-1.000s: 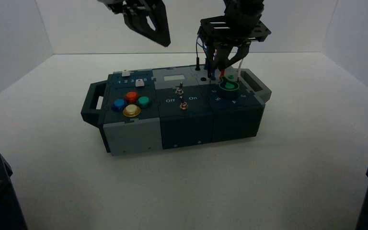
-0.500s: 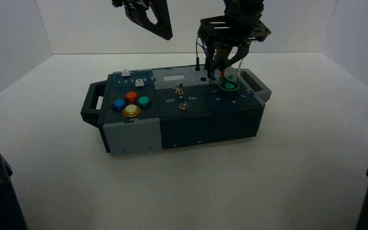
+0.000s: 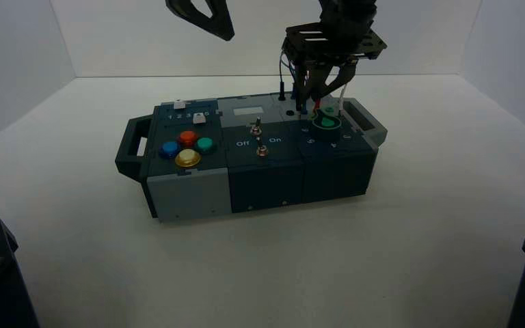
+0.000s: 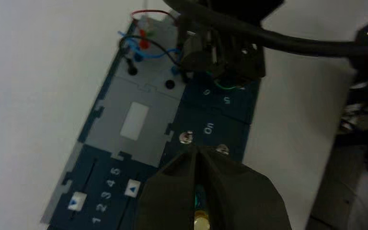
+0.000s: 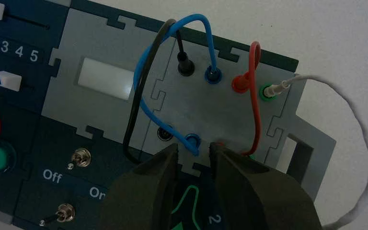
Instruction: Pull the blue wire.
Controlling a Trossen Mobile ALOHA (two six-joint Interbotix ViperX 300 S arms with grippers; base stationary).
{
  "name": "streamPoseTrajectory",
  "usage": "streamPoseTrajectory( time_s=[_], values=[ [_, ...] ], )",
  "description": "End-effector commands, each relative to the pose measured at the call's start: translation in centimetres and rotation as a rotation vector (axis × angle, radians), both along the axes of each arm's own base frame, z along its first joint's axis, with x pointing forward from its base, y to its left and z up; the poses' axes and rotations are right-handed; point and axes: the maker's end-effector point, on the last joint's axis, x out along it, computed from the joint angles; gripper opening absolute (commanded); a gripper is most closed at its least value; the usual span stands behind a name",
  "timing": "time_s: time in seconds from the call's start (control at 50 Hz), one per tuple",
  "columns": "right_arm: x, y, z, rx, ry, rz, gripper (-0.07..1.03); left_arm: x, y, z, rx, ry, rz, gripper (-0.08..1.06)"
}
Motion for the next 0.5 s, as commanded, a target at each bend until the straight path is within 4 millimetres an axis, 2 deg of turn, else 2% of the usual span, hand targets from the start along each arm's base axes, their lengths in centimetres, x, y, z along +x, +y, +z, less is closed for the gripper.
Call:
streamPoseTrajectory(
  time_s=[0.02, 0.5],
  values=[
    [0.9, 0.5, 1.6, 0.024, -0.043, 0.002, 0.37, 0.5, -0.4, 0.8, -0.042, 0.012, -0.044, -0.03],
    [1.0, 0.6, 1.5, 0.022, -0.042, 0.004, 0.37, 4.1, -0.5, -1.2, -0.108, 0.138, -0.021, -0.03]
  ],
)
